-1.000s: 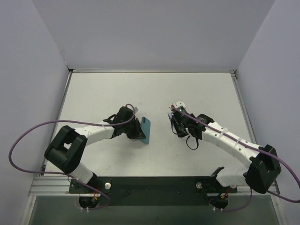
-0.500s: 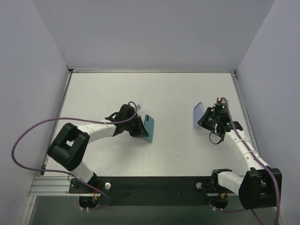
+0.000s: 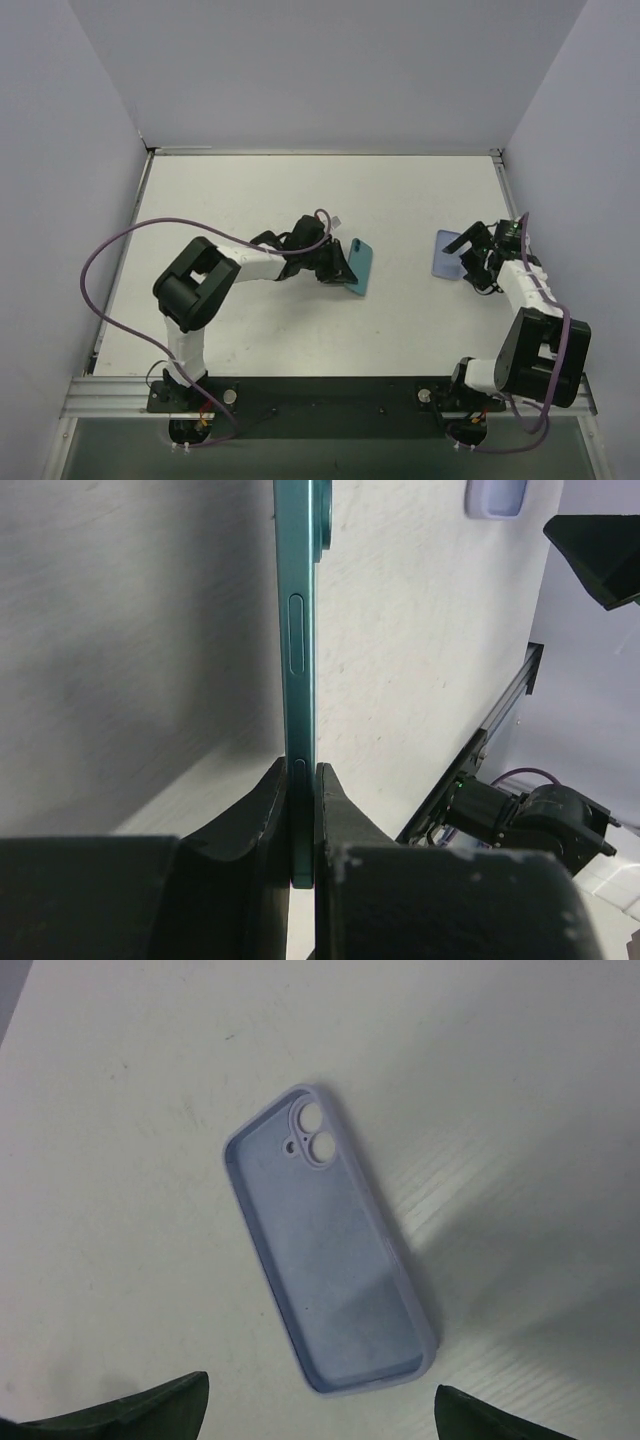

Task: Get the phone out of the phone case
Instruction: Place the phone case at the center of the board, then place the phone at the center of the board, then pick up the phone at the center of the board.

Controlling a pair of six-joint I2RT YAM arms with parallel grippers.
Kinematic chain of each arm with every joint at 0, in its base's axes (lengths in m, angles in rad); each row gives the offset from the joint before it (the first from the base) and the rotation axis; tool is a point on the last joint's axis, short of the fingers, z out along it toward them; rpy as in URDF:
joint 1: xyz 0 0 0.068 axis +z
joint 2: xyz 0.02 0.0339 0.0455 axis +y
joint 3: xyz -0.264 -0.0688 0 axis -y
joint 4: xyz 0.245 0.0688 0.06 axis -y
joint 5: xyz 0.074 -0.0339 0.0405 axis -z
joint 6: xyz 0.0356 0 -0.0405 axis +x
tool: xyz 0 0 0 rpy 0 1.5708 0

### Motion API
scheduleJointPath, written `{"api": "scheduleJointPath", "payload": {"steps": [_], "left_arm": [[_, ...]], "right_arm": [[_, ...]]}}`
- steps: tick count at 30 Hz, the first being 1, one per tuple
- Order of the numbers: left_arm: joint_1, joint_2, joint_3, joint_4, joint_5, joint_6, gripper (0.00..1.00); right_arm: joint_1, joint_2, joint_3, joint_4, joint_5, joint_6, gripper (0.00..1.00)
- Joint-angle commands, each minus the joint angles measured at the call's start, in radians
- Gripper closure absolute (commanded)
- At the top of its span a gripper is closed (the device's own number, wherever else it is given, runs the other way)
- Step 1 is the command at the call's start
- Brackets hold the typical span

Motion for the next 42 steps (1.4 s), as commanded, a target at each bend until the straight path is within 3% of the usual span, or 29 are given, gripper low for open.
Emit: {"api": "scheduleJointPath", "payload": {"steps": [1, 8, 13, 16, 17, 19, 24, 27, 35, 42], "left_arm": [[-0.064, 0.068, 0.145, 0.064, 0.014, -0.009, 1.0], [-0.121, 0.183, 0.29, 0.016, -0.009, -0.004, 1.0], [-0.137, 0.248, 0.336, -0.013, -0.014, -0.013, 1.0], [-0.141, 0.265, 0.357, -0.048, -0.014, 0.005, 0.63], [-0.141, 0.263, 0.357, -0.056, -0.019, 0.008, 0.38], [-0.143, 0.245, 0.351, -0.08, -0.04, 0.025, 0.04], [-0.129, 0.138, 0.319, -0.149, -0.072, 0.071, 0.03], [-0.1, -0.035, 0.239, -0.192, -0.121, 0.102, 0.02], [0.2, -0.35, 0.044, -0.356, -0.14, 0.146, 0.02], [0.492, -0.627, -0.084, -0.562, -0.192, 0.16, 0.02]], "right_arm": [[-0.002, -0.098, 0.059, -0.156, 0.16, -0.043, 0.12], [0.026, -0.276, 0.049, -0.234, 0.27, -0.098, 0.07], [0.08, -0.304, 0.036, -0.247, 0.272, -0.1, 0.07], [0.142, -0.298, 0.046, -0.257, 0.289, -0.098, 0.07], [0.167, -0.298, 0.052, -0.265, 0.305, -0.1, 0.07], [0.248, -0.295, 0.069, -0.274, 0.357, -0.103, 0.07], [0.437, -0.241, 0.158, -0.32, 0.45, -0.103, 0.06], [0.564, -0.203, 0.204, -0.328, 0.488, -0.097, 0.07], [0.924, 0.066, 0.4, -0.339, 0.5, -0.17, 0.07], [1.136, 0.42, 0.738, -0.397, 0.383, -0.256, 0.07]]}}
